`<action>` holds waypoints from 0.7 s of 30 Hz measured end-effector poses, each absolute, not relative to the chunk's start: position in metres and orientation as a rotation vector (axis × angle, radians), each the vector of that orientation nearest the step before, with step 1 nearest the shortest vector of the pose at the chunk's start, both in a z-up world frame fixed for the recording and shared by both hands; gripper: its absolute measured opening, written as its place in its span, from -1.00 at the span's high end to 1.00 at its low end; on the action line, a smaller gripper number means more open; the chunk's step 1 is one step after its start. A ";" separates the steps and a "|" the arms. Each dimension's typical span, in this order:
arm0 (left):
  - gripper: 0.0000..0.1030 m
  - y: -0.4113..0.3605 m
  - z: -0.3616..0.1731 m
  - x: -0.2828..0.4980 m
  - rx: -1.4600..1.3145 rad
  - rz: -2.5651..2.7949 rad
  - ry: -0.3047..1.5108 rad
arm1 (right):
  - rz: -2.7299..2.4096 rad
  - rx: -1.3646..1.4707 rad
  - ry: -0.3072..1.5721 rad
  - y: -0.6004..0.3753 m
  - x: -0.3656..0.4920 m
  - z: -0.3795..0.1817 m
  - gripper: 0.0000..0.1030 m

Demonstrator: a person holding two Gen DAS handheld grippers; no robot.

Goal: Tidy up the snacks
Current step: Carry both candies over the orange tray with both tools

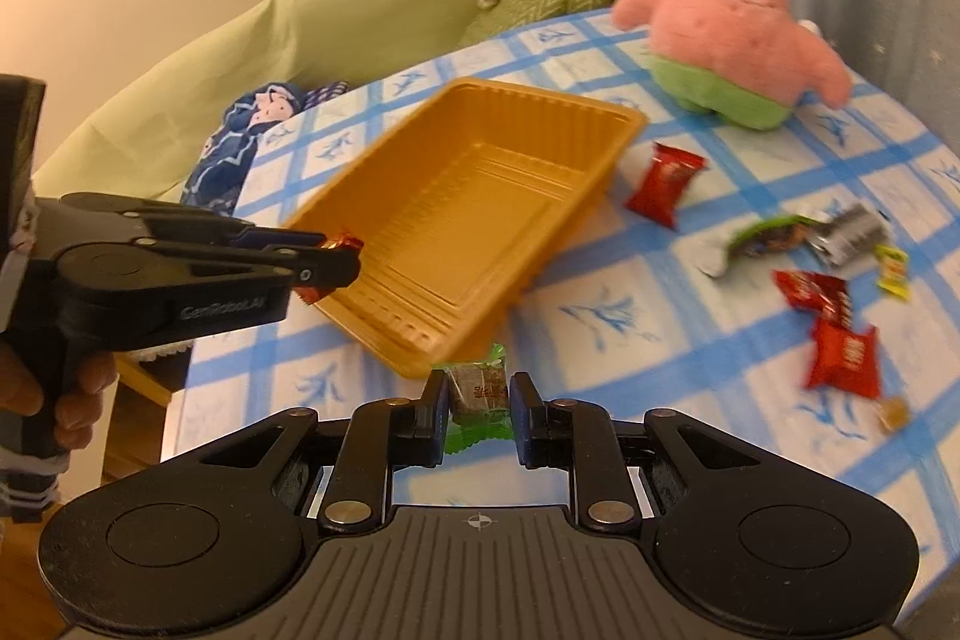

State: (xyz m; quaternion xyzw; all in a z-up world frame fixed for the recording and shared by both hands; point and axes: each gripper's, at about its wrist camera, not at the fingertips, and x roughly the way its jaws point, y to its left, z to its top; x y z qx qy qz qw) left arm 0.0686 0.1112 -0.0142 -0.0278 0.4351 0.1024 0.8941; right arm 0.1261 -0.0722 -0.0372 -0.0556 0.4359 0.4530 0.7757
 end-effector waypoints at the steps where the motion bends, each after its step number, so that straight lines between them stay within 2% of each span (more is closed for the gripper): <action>1: 0.66 0.117 -0.015 0.069 -0.053 0.212 0.903 | 0.980 -0.121 0.943 -0.066 0.125 -0.037 0.57; 11: 0.66 0.155 -0.028 0.092 -0.025 0.186 0.931 | 0.966 -0.100 0.910 -0.008 0.136 -0.040 0.57; 21: 0.66 0.176 -0.048 0.107 -0.023 0.186 0.974 | 0.905 -0.100 0.962 0.027 0.156 -0.070 0.57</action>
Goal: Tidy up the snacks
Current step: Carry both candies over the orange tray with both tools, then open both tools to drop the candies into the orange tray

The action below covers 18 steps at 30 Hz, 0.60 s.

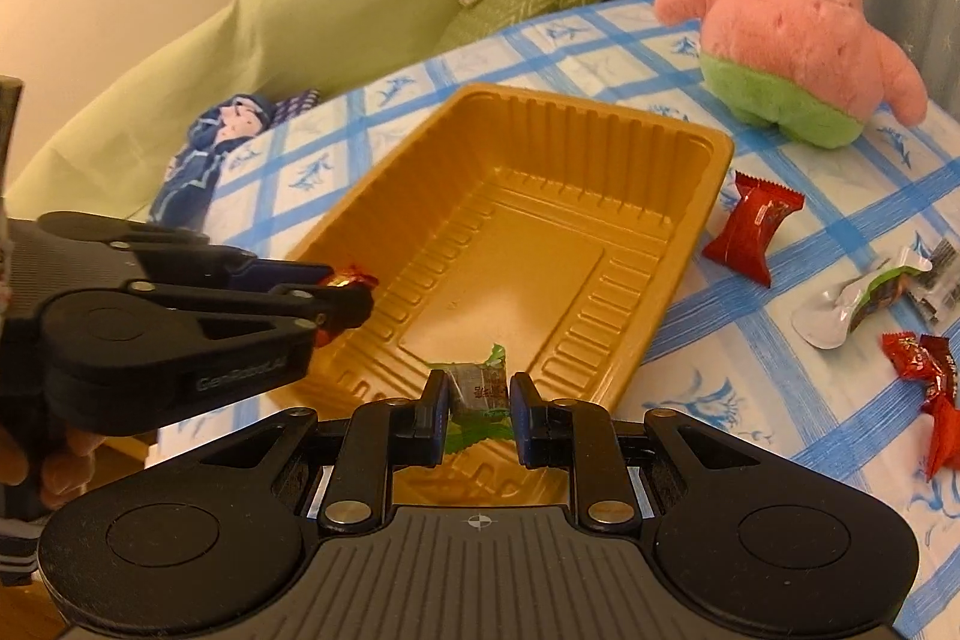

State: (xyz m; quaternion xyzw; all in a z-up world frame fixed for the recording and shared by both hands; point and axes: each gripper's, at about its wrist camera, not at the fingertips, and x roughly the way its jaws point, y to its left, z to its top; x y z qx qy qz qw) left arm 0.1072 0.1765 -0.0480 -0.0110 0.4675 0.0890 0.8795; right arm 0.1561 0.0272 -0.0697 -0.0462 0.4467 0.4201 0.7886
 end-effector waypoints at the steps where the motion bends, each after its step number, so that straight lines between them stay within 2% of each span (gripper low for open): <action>1: 0.66 0.177 -0.049 0.108 -0.022 0.186 0.979 | 0.902 -0.101 0.966 0.029 0.158 -0.072 0.57; 14: 0.64 0.185 -0.059 0.117 -0.011 0.180 0.986 | 0.884 -0.069 0.942 0.039 0.168 -0.078 0.55; 17: 0.63 0.185 -0.058 0.115 -0.010 0.179 0.985 | 0.881 -0.059 0.950 0.036 0.168 -0.077 0.43; 18: 0.63 0.185 -0.057 0.115 -0.010 0.180 0.985 | 0.879 -0.054 0.952 0.034 0.167 -0.076 0.28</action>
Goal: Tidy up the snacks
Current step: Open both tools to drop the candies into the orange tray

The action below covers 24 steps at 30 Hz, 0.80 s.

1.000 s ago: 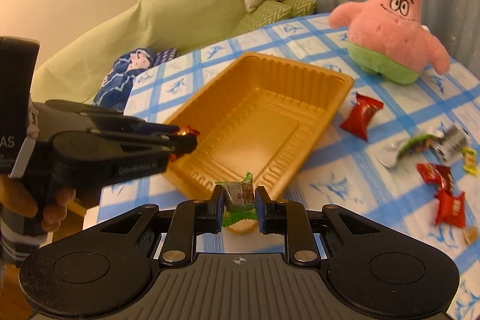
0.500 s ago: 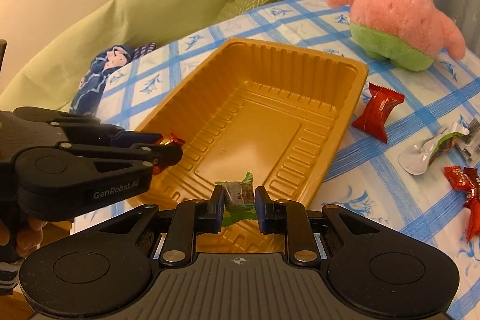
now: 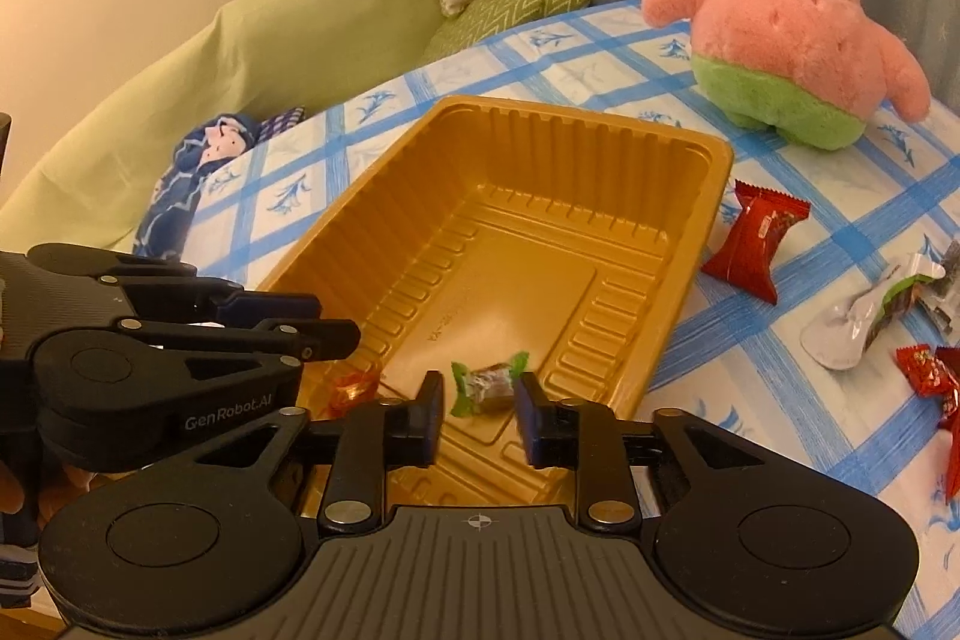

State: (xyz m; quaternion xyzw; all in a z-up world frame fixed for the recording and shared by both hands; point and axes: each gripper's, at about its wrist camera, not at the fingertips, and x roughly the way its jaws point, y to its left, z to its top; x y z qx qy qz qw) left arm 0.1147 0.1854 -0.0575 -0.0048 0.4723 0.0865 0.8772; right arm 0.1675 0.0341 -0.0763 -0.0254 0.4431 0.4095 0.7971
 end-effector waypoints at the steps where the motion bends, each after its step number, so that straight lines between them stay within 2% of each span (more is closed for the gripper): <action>1: 0.63 0.186 -0.057 0.114 -0.011 0.182 0.986 | 0.878 -0.050 0.949 0.032 0.167 -0.075 0.13; 4: 0.57 0.185 -0.055 0.110 -0.013 0.187 0.987 | 0.884 -0.043 0.926 0.025 0.161 -0.070 -0.02; 9: 0.56 0.181 -0.049 0.098 -0.020 0.199 0.987 | 0.886 -0.045 0.934 0.015 0.157 -0.064 -0.06; 14: 0.46 0.172 -0.039 0.082 -0.034 0.202 0.983 | 0.889 -0.042 0.949 0.000 0.150 -0.060 -0.09; 24: 0.46 0.140 -0.029 0.053 -0.076 0.175 0.981 | 0.859 -0.041 0.973 -0.039 0.132 -0.054 -0.17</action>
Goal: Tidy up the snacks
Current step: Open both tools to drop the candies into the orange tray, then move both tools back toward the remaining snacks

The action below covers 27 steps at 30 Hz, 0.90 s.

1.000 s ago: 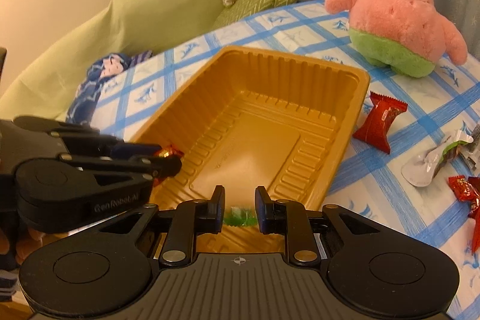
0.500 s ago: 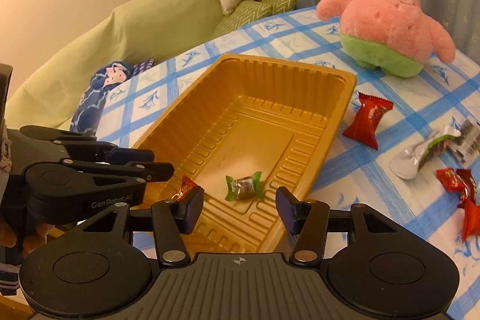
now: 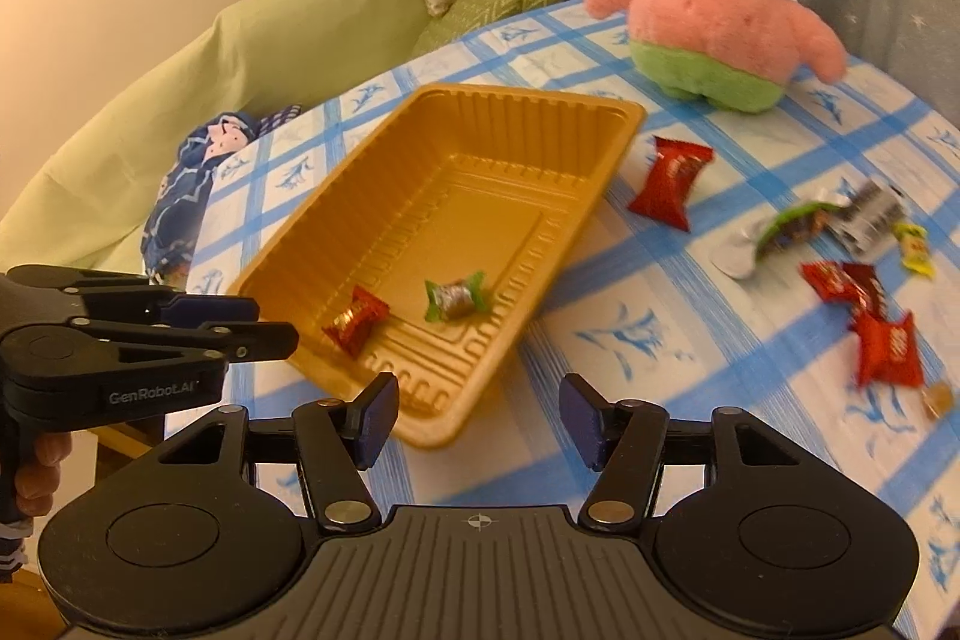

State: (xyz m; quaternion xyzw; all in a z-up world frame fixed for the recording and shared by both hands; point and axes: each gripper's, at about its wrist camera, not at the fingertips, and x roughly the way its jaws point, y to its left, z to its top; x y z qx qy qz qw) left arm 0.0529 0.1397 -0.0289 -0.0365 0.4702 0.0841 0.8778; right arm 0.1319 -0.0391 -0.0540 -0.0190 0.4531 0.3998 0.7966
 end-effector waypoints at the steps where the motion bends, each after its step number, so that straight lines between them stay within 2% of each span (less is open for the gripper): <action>1: 0.45 0.135 -0.029 0.051 -0.078 0.168 0.980 | 0.855 -0.038 0.976 -0.044 0.130 -0.054 -0.18; 13: 0.44 0.084 -0.034 0.037 -0.094 0.082 0.997 | 0.779 -0.055 1.009 -0.098 0.112 -0.055 -0.26; 27: 0.44 0.045 -0.044 0.037 -0.060 0.038 1.027 | 0.674 -0.048 1.049 -0.156 0.106 -0.067 -0.27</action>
